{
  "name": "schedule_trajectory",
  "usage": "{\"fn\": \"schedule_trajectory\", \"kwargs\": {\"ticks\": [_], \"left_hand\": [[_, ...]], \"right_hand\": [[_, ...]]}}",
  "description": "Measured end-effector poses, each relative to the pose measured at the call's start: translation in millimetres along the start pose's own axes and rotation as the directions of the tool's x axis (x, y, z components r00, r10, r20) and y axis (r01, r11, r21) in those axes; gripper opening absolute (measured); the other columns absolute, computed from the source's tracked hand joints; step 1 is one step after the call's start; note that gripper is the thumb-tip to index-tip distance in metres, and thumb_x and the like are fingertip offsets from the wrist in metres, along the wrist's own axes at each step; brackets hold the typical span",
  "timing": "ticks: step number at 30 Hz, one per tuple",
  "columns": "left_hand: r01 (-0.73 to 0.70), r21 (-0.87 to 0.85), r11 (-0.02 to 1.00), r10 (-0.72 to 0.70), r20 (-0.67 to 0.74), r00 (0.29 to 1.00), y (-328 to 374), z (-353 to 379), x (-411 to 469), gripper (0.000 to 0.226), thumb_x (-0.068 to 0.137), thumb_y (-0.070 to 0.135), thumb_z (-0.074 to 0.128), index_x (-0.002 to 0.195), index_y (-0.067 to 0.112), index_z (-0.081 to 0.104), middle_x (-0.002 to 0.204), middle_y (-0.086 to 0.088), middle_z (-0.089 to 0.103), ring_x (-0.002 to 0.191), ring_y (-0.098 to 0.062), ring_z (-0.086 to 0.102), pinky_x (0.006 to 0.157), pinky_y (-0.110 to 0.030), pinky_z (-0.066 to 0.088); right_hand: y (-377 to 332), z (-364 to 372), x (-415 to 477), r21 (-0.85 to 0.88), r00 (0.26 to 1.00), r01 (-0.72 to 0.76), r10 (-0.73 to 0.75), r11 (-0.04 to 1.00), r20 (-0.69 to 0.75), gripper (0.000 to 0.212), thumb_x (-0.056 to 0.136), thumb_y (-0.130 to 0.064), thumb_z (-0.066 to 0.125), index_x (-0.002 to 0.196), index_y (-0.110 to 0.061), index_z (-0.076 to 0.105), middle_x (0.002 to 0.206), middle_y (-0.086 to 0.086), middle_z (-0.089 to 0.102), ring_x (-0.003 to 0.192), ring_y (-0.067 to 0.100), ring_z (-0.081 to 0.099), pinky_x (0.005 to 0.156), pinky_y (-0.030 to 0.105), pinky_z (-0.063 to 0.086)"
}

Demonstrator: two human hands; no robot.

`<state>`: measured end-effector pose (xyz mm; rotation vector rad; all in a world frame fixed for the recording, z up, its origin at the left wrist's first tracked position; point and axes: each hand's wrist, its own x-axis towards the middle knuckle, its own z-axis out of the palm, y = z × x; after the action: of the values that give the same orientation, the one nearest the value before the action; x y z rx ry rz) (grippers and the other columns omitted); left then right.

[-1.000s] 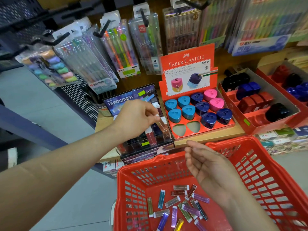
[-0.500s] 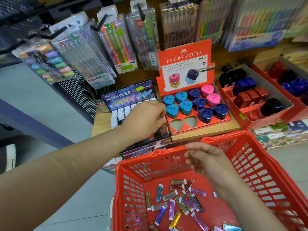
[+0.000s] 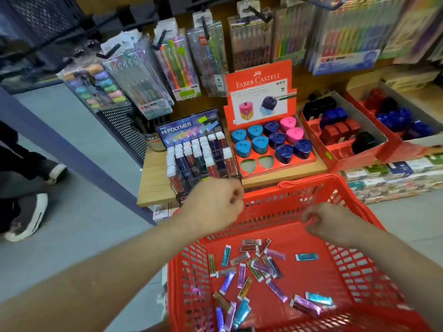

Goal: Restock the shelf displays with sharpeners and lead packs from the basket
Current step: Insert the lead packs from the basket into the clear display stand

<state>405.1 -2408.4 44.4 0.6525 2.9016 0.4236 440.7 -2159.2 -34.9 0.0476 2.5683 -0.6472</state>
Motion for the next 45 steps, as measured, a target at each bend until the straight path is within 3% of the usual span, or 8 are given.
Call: {"fn": "schedule_trajectory", "kwargs": {"ticks": [7, 13, 17, 23, 32, 38, 42, 45], "left_hand": [[0.304, -0.014, 0.952, -0.275, 0.388, 0.88, -21.3, 156.0, -44.8, 0.022, 0.087, 0.024, 0.053, 0.102, 0.022, 0.069, 0.107, -0.002, 0.071, 0.104, -0.025, 0.063, 0.084, -0.029, 0.049], [0.448, 0.015, 0.894, -0.415, 0.405, 0.815, -47.5, 243.8, -73.2, 0.054, 0.081, 0.066, 0.054, 0.114, 0.023, 0.057, 0.108, -0.002, 0.067, 0.106, -0.026, 0.062, 0.088, -0.033, 0.05], [0.493, 0.073, 0.867, -0.469, 0.452, 0.759, -61.1, 281.3, -86.4, 0.107, 0.068, 0.061, 0.07, 0.149, 0.017, 0.016, 0.153, -0.01, 0.023, 0.141, -0.031, 0.022, 0.114, -0.039, 0.026], [0.483, 0.097, 0.87, -0.481, 0.385, 0.788, -64.0, 306.7, -94.8, 0.115, 0.072, 0.058, 0.069, 0.152, 0.02, -0.004, 0.158, -0.014, 0.003, 0.143, -0.035, 0.01, 0.117, -0.038, 0.013], [0.627, -0.04, 0.778, -0.582, 0.33, 0.743, -49.3, 308.4, -98.2, 0.079, 0.071, 0.04, 0.073, 0.138, 0.026, 0.033, 0.128, -0.005, 0.043, 0.115, -0.026, 0.047, 0.09, -0.034, 0.044], [0.681, -0.231, 0.695, -0.566, 0.408, 0.716, -49.2, 308.7, -93.0, 0.054, 0.079, 0.02, 0.065, 0.129, 0.018, 0.047, 0.109, -0.008, 0.066, 0.102, -0.03, 0.062, 0.082, -0.033, 0.047], [0.74, -0.32, 0.592, -0.554, 0.506, 0.661, -56.2, 304.7, -79.3, 0.028, 0.087, 0.024, 0.064, 0.115, 0.02, 0.06, 0.107, -0.004, 0.07, 0.096, -0.024, 0.065, 0.082, -0.029, 0.049], [0.84, -0.522, 0.145, -0.558, 0.659, 0.505, -51.5, 293.1, -66.1, 0.029, 0.09, 0.03, 0.065, 0.118, 0.025, 0.058, 0.116, -0.002, 0.067, 0.095, -0.022, 0.063, 0.088, -0.035, 0.05]], "right_hand": [[48.0, 50.0, -4.7, -0.153, 0.961, -0.122, 0.155, 0.981, 0.23, 0.061, 0.085, -0.026, 0.068, 0.139, -0.016, 0.042, 0.104, -0.002, 0.062, 0.099, 0.016, 0.058, 0.07, 0.019, 0.037], [74.0, 111.8, 22.0, -0.154, 0.925, -0.222, 0.258, 0.963, 0.28, 0.093, 0.081, -0.039, 0.074, 0.152, -0.018, 0.019, 0.146, 0.019, 0.041, 0.135, 0.031, 0.04, 0.102, 0.027, 0.036], [68.5, 147.7, 51.6, -0.195, 0.955, -0.153, 0.195, 0.969, 0.223, 0.104, 0.07, -0.045, 0.078, 0.152, -0.027, 0.016, 0.152, 0.017, 0.025, 0.139, 0.034, 0.03, 0.113, 0.036, 0.028], [23.7, 192.4, 95.4, -0.228, 0.983, 0.069, -0.027, 0.971, 0.184, 0.117, 0.069, -0.052, 0.079, 0.152, -0.036, -0.001, 0.161, -0.003, -0.003, 0.149, 0.026, 0.0, 0.11, 0.059, 0.025], [30.0, 246.1, 80.4, -0.197, 0.995, 0.052, -0.035, 0.979, 0.089, 0.077, 0.088, -0.037, 0.064, 0.149, -0.028, 0.02, 0.133, 0.005, 0.038, 0.116, 0.031, 0.041, 0.092, 0.043, 0.046], [20.8, 258.3, 67.8, 0.134, 0.99, -0.118, 0.106, 0.984, 0.097, 0.035, 0.093, -0.012, 0.055, 0.127, -0.011, 0.048, 0.127, 0.016, 0.05, 0.104, 0.037, 0.06, 0.087, 0.039, 0.048], [22.6, 232.1, 77.2, 0.547, 0.931, -0.361, 0.252, 0.755, 0.266, 0.02, 0.098, -0.017, 0.052, 0.113, -0.01, 0.063, 0.1, 0.011, 0.067, 0.09, 0.026, 0.062, 0.075, 0.029, 0.044], [23.4, 214.0, 73.9, 0.702, 0.804, -0.595, 0.309, 0.391, 0.508, 0.018, 0.097, -0.013, 0.055, 0.108, -0.006, 0.067, 0.083, 0.009, 0.065, 0.06, 0.018, 0.053, 0.049, 0.026, 0.039]]}}
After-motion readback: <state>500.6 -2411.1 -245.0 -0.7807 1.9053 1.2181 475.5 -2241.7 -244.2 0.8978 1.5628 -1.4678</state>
